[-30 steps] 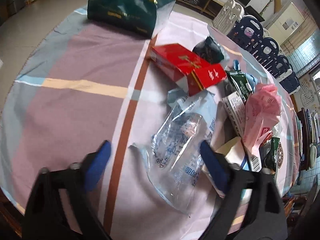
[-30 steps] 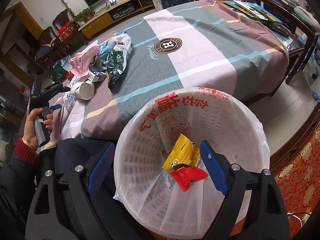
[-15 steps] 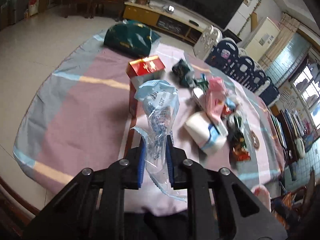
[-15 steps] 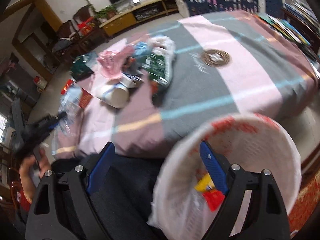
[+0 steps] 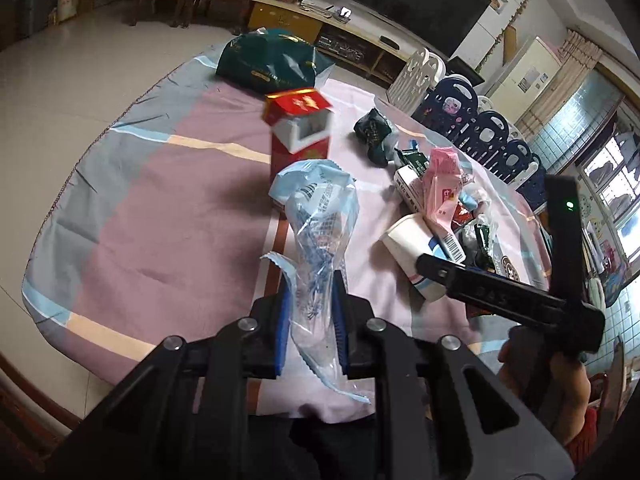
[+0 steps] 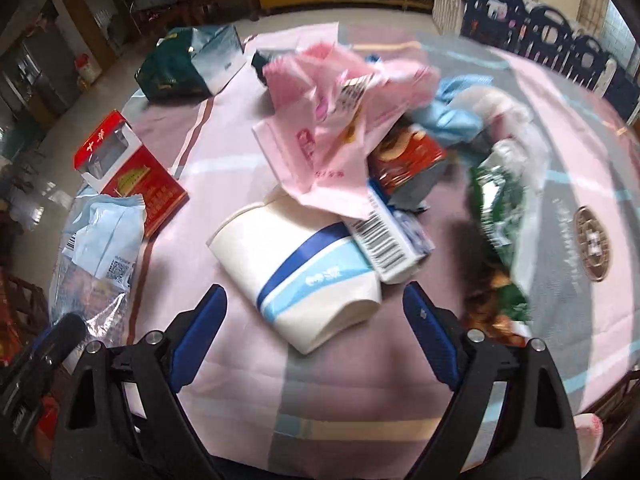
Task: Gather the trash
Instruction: 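Grasp the white paper cup with the right tool while the left tool holds the plastic bag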
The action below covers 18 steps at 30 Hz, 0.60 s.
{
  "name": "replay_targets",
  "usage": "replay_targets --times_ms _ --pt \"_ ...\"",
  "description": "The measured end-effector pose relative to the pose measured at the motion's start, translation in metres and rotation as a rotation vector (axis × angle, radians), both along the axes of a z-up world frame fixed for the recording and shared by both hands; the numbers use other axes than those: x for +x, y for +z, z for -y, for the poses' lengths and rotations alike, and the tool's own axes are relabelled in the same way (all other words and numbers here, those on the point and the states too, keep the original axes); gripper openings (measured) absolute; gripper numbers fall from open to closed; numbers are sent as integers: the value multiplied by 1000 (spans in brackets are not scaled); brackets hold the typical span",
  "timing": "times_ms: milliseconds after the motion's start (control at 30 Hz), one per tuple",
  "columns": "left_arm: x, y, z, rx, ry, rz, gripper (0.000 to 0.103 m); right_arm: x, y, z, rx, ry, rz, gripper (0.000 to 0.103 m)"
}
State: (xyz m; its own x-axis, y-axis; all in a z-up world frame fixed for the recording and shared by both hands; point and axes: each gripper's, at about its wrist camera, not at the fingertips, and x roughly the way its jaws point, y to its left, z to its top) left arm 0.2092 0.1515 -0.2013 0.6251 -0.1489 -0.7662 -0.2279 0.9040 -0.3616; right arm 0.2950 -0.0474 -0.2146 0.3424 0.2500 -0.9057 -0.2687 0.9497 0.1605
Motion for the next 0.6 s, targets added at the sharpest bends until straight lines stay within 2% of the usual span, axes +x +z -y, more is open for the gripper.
replay_targets --times_ms 33,67,267,467,600 --pt "0 0 1 3 -4 1 20 -2 -2 2 12 -2 -9 66" --pt "1 0 1 5 -7 -1 20 -6 -3 5 24 -4 -7 64" --pt "0 -1 3 5 -6 -6 20 -48 12 25 101 -32 12 62" --pt "1 -1 3 8 -6 -14 20 -84 23 39 62 -81 76 61" --pt "3 -3 4 11 -5 -33 20 -87 18 36 49 -68 58 61"
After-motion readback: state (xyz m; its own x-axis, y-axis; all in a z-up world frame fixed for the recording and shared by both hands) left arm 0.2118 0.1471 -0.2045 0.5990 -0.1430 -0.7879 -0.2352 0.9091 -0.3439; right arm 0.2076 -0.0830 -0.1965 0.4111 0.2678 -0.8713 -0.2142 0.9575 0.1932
